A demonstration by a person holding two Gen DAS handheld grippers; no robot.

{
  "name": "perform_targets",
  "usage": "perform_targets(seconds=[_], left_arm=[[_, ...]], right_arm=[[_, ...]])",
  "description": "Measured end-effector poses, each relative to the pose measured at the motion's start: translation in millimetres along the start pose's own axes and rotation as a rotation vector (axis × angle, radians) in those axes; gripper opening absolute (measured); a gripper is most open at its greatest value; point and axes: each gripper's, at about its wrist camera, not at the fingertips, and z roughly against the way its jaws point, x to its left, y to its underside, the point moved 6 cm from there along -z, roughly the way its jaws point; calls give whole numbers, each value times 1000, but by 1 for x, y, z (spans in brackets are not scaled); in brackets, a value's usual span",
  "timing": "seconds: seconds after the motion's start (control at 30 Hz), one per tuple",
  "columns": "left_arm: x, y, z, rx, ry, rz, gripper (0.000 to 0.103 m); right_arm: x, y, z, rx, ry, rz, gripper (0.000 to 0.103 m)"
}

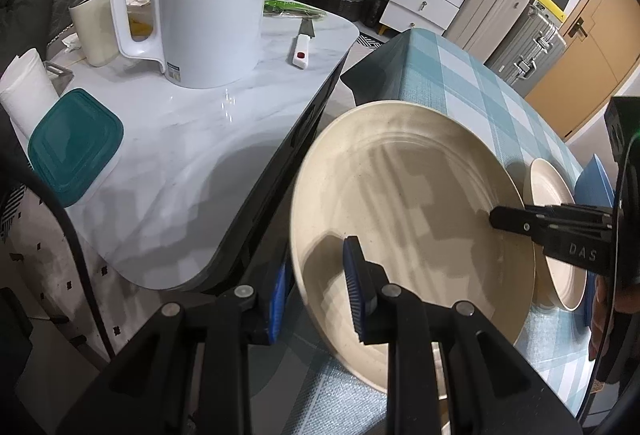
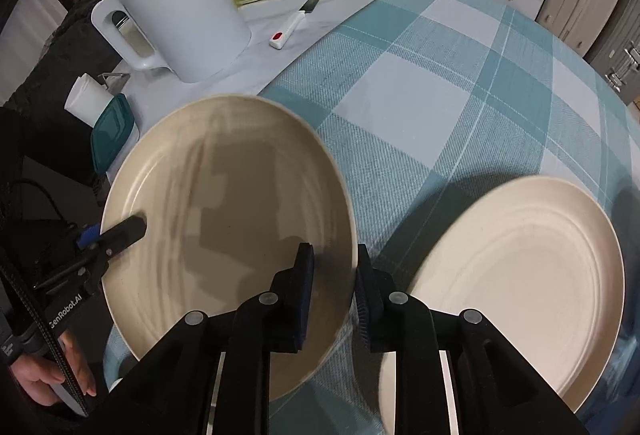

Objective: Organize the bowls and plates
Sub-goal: 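Lift the cream plate off the cloth with both grippers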

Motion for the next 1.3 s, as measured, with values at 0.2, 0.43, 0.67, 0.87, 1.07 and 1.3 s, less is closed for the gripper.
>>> perform_targets(seconds=[0.2, 0.43, 0.67, 0.87, 1.07, 1.3], left_arm=[[0, 1, -1, 6, 22, 18, 24], [0, 1, 1, 17, 36, 29, 24], [-1, -3, 13, -10, 41, 22, 24], [-6, -2, 18, -7, 50, 5, 24], [-15, 1, 33, -19, 54, -18, 24], [-26, 8, 57, -45, 53, -50, 24]], right_arm=[[-2, 7, 2, -36, -26, -52, 16], [-1, 4, 11, -81, -54, -94, 12], [1, -2, 23, -99, -63, -111, 11], [-3, 3, 32, -108, -82, -128, 10], [-5, 14, 52, -130, -86, -141, 10], [-3, 36, 79, -160, -93, -158, 9]])
